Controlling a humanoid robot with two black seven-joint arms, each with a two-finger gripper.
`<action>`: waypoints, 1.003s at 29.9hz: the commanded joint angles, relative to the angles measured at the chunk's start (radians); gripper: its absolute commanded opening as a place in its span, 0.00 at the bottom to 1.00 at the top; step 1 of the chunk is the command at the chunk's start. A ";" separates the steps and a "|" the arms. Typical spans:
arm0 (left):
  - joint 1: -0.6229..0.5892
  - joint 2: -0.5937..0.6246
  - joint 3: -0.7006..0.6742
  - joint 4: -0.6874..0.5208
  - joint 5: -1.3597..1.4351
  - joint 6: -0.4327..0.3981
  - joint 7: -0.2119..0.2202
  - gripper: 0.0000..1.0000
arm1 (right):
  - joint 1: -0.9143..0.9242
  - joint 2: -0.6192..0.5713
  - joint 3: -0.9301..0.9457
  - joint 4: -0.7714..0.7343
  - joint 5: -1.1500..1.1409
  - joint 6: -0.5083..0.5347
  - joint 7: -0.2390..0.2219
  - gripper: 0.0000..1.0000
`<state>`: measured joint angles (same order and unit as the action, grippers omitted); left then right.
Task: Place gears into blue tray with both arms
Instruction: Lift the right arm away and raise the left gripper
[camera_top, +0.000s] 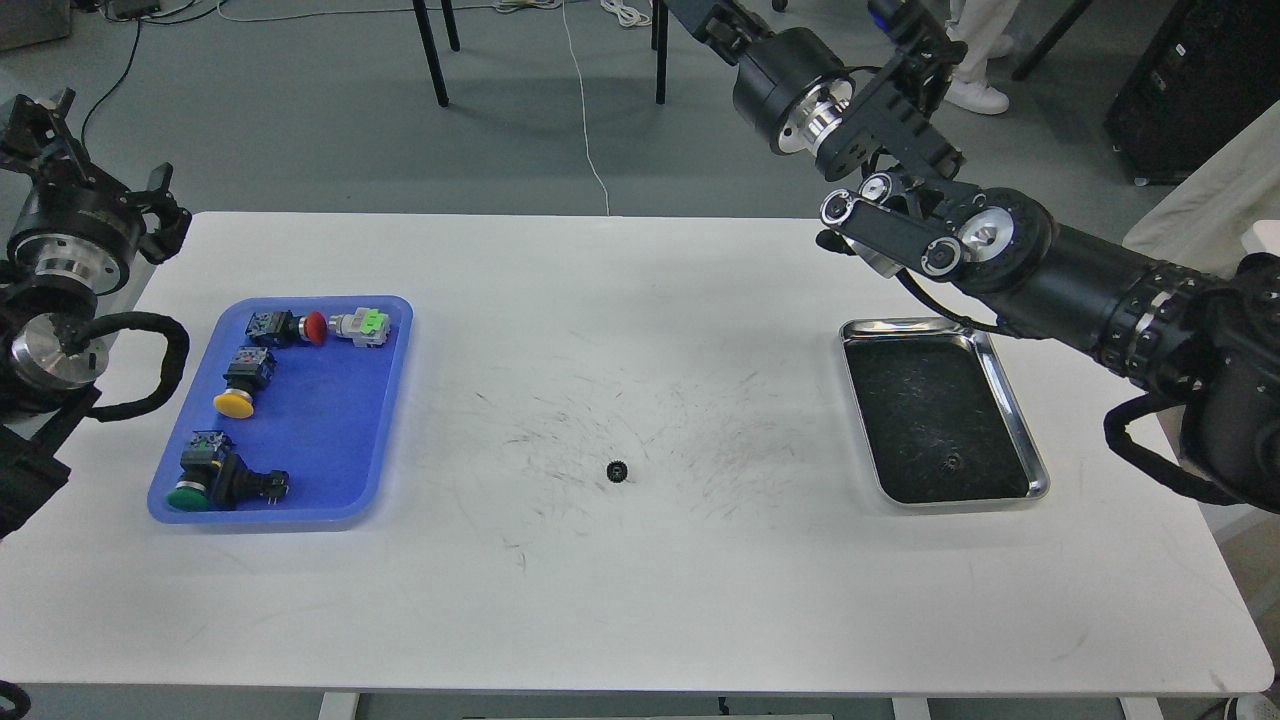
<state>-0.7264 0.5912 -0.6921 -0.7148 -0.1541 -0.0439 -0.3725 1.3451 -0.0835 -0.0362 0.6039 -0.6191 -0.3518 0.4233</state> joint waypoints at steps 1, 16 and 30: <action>0.012 -0.024 0.041 -0.015 0.037 0.050 0.006 0.96 | -0.014 -0.001 0.035 -0.016 0.018 0.001 -0.003 0.72; -0.384 0.165 0.735 -0.176 0.244 -0.092 0.041 0.98 | -0.116 -0.042 0.186 -0.003 0.027 -0.003 -0.003 0.76; -0.768 0.150 1.033 -0.322 0.683 -0.177 -0.079 0.98 | -0.233 -0.200 0.286 0.077 0.027 -0.009 0.005 0.76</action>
<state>-1.4779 0.7649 0.3361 -1.0036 0.4321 -0.2435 -0.4185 1.1263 -0.2559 0.2427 0.6711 -0.5921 -0.3576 0.4281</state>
